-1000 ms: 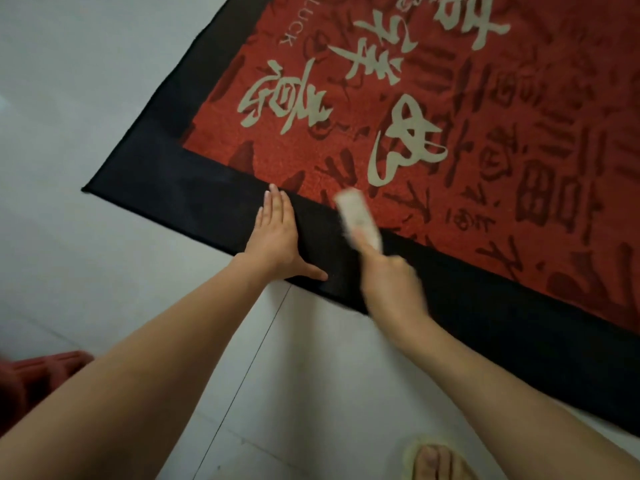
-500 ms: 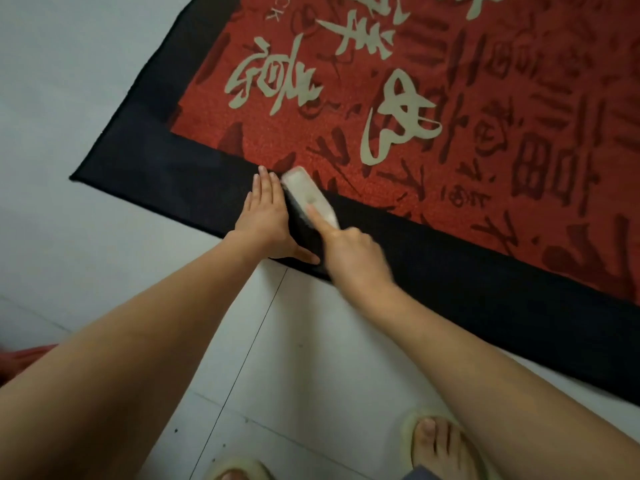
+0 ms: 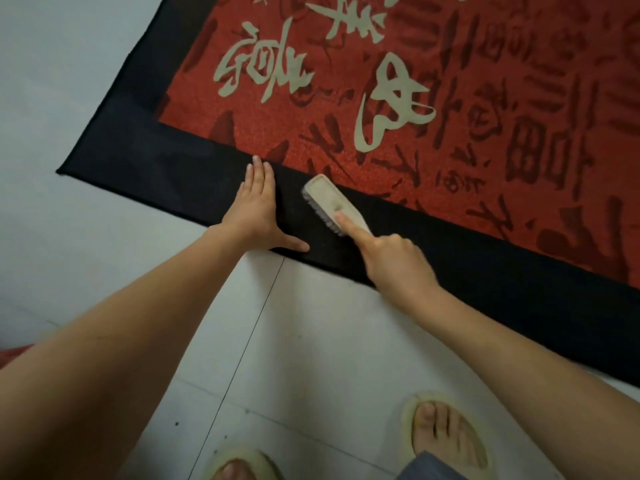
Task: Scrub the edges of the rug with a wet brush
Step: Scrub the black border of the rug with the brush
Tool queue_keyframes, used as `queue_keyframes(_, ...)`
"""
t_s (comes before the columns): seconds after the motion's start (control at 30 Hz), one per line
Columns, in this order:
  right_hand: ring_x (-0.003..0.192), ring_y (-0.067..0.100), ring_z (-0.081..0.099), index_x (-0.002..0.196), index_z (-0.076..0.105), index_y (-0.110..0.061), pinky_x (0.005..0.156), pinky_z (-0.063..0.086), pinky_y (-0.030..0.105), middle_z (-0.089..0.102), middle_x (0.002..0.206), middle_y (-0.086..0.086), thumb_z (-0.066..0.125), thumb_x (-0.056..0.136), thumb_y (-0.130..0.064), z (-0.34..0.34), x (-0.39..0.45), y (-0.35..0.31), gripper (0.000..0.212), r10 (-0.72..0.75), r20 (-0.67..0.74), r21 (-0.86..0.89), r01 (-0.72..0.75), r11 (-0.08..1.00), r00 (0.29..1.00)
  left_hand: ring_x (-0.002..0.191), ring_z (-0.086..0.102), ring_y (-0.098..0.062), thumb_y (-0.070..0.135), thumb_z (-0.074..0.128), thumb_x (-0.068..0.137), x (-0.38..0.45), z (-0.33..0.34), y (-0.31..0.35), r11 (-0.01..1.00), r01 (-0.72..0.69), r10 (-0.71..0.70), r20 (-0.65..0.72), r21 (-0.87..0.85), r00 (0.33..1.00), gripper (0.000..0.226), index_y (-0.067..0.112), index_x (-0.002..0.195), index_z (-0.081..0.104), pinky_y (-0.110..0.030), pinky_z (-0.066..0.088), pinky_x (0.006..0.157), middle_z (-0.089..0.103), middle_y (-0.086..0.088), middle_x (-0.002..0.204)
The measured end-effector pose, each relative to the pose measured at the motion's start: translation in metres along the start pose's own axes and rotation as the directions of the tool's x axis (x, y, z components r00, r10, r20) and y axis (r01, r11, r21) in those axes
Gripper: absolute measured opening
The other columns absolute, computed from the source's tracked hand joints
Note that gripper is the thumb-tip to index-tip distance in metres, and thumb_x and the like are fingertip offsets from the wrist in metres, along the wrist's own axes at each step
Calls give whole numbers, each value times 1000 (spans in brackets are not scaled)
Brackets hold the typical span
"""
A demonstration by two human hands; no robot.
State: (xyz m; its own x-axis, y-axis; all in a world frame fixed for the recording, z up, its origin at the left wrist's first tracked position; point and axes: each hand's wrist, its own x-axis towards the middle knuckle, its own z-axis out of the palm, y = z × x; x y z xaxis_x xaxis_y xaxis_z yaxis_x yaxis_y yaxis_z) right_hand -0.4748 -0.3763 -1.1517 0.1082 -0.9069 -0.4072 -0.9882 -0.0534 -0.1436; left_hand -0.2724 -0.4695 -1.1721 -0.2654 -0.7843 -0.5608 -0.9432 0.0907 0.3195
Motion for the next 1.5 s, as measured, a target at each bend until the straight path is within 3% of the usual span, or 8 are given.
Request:
queue_keyframes(0.13,81,38,60,148,5,-51,72,47,44,49,78,12,36,100,-11,-6,-2,15,70,160,-39,146,-153,977,986,146,-24,-20,49,61,91,-4,16,-21,985,-171,166,-112,-38,980,102,10,155,-9,-35,-11,121,-23,-10,160)
queue_keyframes(0.27,90,34,61,140,-16,-56,74,44,39,60,97,12,37,98,-18,17,-38,-15,78,-319,183,100,305,947,930,148,-19,-17,31,33,106,-7,28,-28,978,-209,201,-221,-11,954,63,14,156,-1,-28,-13,118,-14,-6,163)
queue_keyframes(0.43,81,43,62,147,12,-53,73,49,47,63,86,22,41,98,-18,1,3,27,66,-19,-33,131,23,991,999,149,-18,-21,29,31,107,-4,28,-26,980,-198,197,-214,19,957,62,13,157,-3,-29,-12,118,-16,-7,162)
queue_keyframes(0.83,81,36,63,139,3,-66,72,48,39,60,85,13,41,96,-24,8,-31,2,72,-410,222,166,381,910,885,149,-18,-22,30,32,106,-3,22,-27,986,-158,165,-152,59,974,64,14,156,-5,-32,-10,119,-17,-7,162)
queue_keyframes(0.97,69,40,64,145,28,-48,64,52,47,67,80,23,44,98,-18,7,-10,8,59,-51,-114,359,88,929,992,149,-18,-21,30,33,106,0,22,-26,988,-144,150,-149,46,977,65,15,156,-6,-32,-10,119,-18,-7,162)
queue_keyframes(1.13,78,34,62,140,17,-63,71,50,41,64,85,12,39,100,-26,13,-51,-16,59,-319,81,325,277,904,944,149,-18,-19,29,35,106,-4,16,-21,989,-148,146,-109,-6,983,65,17,156,-4,-32,-10,119,-18,-5,162)
queue_keyframes(1.3,74,36,60,146,9,-54,70,50,45,63,81,17,38,102,-18,12,-44,-9,63,79,-37,298,-64,952,996,150,-15,-26,39,38,104,-9,3,-48,978,158,-191,-280,-137,941,71,11,156,0,-41,-6,120,-15,-9,163)
queue_keyframes(1.5,90,36,60,153,6,-41,68,35,38,58,95,16,33,99,-7,7,27,-111,69,-169,-6,166,168,972,986,150,-10,-30,24,36,105,-20,-4,-83,977,164,-191,-218,-136,957,64,8,156,0,-38,1,121,-11,-11,163)
